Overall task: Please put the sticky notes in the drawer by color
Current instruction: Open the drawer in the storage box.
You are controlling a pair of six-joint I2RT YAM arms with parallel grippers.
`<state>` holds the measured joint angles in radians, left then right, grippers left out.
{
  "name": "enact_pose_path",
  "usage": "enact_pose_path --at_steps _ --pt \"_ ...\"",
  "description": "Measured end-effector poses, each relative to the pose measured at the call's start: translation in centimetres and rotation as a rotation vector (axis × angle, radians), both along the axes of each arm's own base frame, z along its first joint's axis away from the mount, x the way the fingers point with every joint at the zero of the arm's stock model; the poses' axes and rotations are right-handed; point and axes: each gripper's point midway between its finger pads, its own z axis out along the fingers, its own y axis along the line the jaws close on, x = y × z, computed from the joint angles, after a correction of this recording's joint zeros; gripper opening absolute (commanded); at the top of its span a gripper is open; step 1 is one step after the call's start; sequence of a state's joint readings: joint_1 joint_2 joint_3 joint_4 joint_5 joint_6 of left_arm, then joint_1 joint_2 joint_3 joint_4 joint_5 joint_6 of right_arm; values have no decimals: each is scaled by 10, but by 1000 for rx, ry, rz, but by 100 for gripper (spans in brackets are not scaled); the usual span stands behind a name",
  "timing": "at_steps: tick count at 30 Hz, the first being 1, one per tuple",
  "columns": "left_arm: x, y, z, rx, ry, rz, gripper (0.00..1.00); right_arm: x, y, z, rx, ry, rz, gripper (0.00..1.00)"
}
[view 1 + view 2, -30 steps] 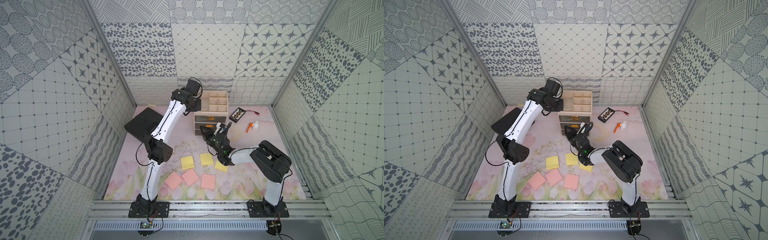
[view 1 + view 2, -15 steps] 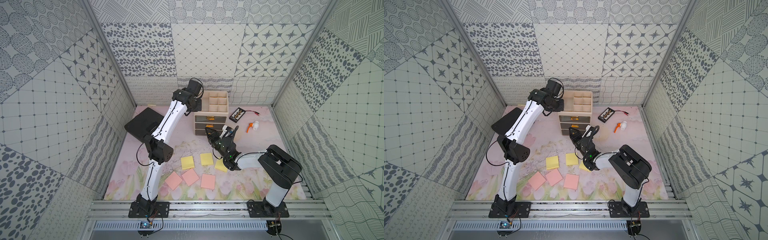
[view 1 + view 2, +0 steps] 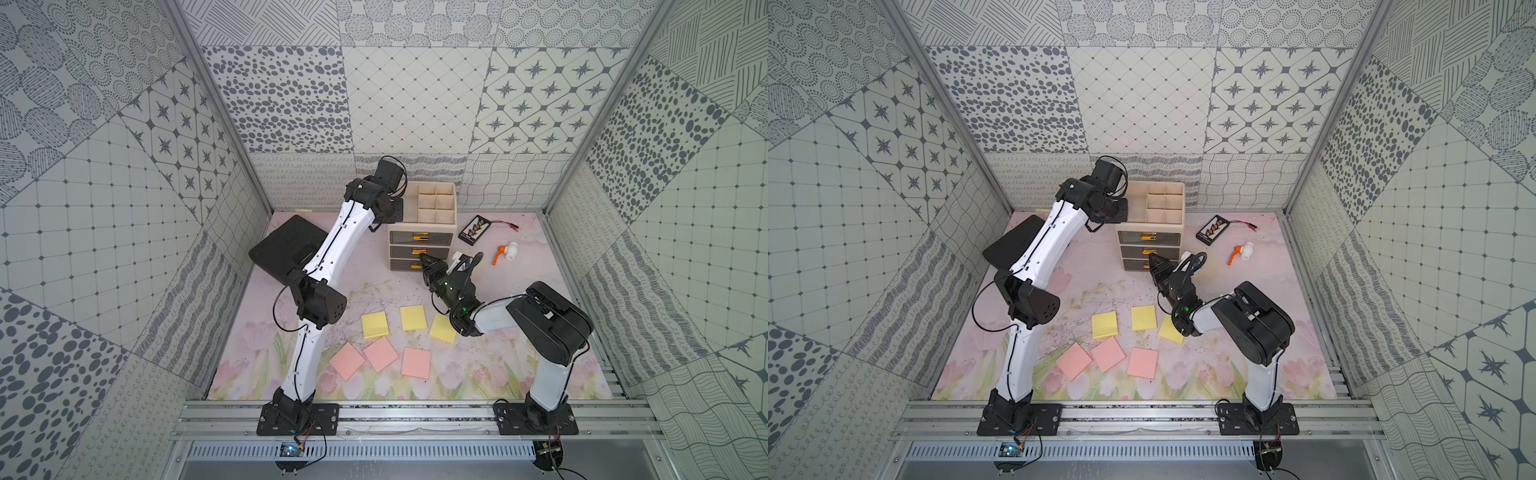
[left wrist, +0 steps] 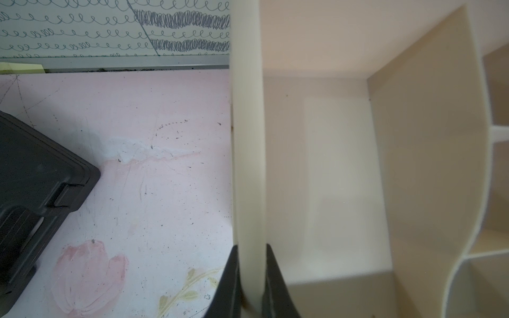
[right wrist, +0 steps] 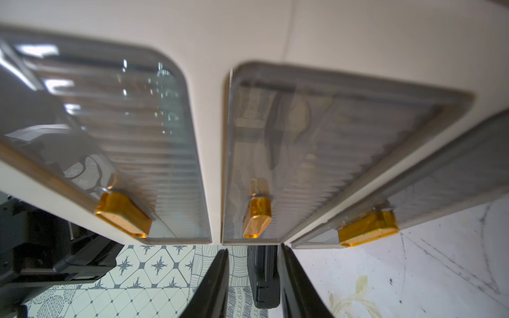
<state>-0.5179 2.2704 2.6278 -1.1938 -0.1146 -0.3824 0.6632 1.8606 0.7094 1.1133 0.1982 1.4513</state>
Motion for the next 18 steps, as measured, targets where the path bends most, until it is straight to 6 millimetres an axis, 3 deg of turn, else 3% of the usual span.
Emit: enact_pose_path --at_steps 10,18 --pt "0 0 0 0 0 0 0 11 -5 6 5 -19 -11 32" --pt "0 0 0 5 -2 -2 0 23 2 -7 -3 -7 -2 30"
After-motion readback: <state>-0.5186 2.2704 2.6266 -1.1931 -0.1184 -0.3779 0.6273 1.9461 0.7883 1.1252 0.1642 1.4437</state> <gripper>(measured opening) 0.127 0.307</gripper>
